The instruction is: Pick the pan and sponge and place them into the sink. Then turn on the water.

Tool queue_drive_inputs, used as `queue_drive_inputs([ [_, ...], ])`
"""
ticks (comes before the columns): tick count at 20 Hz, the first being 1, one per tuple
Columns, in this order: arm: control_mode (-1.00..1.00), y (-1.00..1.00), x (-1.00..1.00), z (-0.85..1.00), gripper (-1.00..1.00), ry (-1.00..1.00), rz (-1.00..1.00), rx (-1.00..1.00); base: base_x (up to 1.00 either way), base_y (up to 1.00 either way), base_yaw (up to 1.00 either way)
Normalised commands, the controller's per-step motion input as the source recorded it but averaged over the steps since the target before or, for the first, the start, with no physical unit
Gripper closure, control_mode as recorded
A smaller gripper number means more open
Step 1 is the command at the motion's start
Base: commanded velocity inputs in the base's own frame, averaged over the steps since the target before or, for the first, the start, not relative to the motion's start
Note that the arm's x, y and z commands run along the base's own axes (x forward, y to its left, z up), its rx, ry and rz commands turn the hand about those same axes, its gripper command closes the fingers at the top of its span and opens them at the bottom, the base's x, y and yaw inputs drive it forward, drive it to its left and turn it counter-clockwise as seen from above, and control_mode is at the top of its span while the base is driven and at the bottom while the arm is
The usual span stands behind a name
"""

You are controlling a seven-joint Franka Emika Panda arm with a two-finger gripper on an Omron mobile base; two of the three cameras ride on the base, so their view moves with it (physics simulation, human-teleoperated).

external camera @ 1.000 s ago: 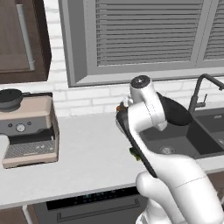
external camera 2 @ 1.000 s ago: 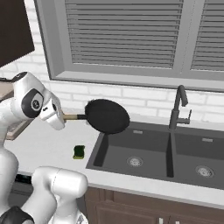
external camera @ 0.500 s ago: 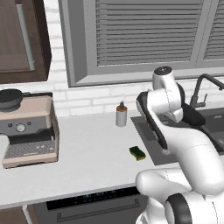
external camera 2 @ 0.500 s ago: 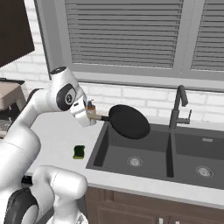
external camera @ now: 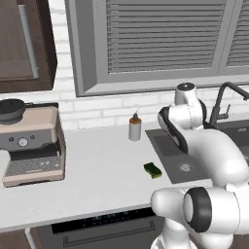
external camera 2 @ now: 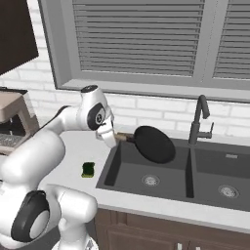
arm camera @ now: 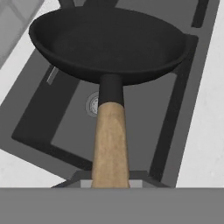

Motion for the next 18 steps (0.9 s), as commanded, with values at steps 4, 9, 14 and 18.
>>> queue_drive_inputs([
  [4, -1.0, -0.12, 0.45, -0.38, 1.0, 0.07, 0.0, 0.0, 0.0, 0.0, 0.0],
  [9, -1.0, -0.06, 0.32, -0.32, 1.0, 0.16, 0.0, 0.0, 0.0, 0.0, 0.0],
  [14, -1.0, -0.18, 0.15, -0.5, 1.0, 0.03, -0.01, 0.0, 0.0, 0.0, 0.0],
  [18, -1.0, -0.24, 0.26, -0.43, 1.0, 0.0, 0.0, 0.0, 0.0, 0.0, 0.0],
])
